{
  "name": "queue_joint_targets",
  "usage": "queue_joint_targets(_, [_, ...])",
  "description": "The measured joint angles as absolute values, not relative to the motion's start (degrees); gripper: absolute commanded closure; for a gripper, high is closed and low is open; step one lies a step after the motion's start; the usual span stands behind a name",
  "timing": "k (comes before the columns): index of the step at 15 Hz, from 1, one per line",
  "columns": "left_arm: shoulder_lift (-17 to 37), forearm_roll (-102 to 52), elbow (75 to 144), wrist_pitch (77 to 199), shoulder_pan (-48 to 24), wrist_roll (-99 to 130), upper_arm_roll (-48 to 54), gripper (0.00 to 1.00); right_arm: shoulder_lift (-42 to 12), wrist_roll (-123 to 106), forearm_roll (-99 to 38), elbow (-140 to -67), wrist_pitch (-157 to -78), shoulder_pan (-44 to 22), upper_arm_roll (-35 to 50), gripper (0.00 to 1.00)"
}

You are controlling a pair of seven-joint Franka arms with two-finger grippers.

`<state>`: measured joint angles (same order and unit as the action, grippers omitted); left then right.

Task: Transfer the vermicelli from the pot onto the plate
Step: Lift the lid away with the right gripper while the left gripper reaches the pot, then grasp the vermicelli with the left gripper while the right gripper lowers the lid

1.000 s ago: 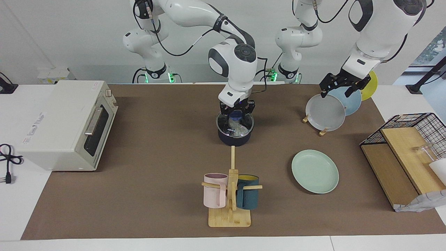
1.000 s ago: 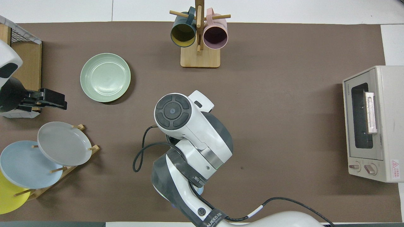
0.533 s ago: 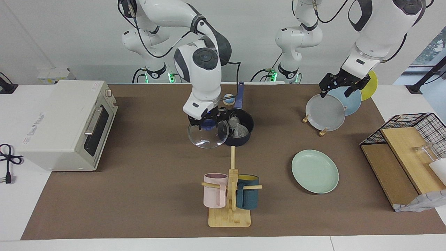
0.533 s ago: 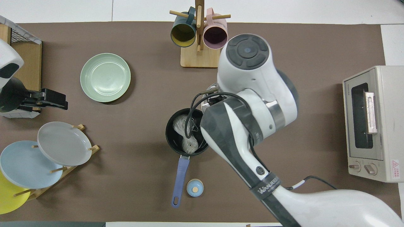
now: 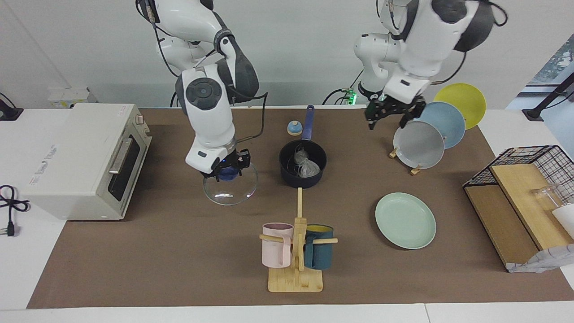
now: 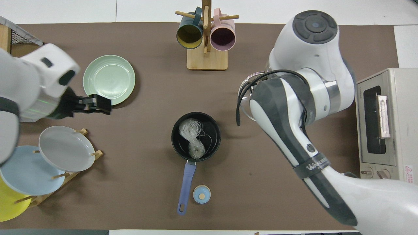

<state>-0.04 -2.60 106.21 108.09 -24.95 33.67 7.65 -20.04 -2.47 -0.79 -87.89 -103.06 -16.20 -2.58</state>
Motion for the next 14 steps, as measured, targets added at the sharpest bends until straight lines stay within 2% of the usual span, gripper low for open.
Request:
queue_joint_targets(2, [4.7, -2.6, 109.7, 115.0, -31.4, 39.8, 7.8, 0.00, -18.9, -3.2, -0.1, -93.2, -108.5, -14.8, -2.6, 1.00])
queue_joint_targets(5, [10.9, -2.6, 110.6, 120.4, -34.1, 41.9, 7.6, 0.00, -17.0, -4.7, 0.6, -100.9, -114.8, -13.8, -2.6, 1.00])
queue_joint_targets(10, [12.7, -2.6, 110.6, 123.1, -33.8, 41.5, 6.5, 0.00, -15.7, -7.2, 1.2, -107.2, -121.1, -11.5, -2.6, 1.00])
queue_joint_targets(14, [16.2, -2.6, 110.7, 125.7, -34.3, 40.5, 6.9, 0.00, -15.3, -7.6, 1.3, -112.3, -127.3, -11.6, -2.5, 1.00])
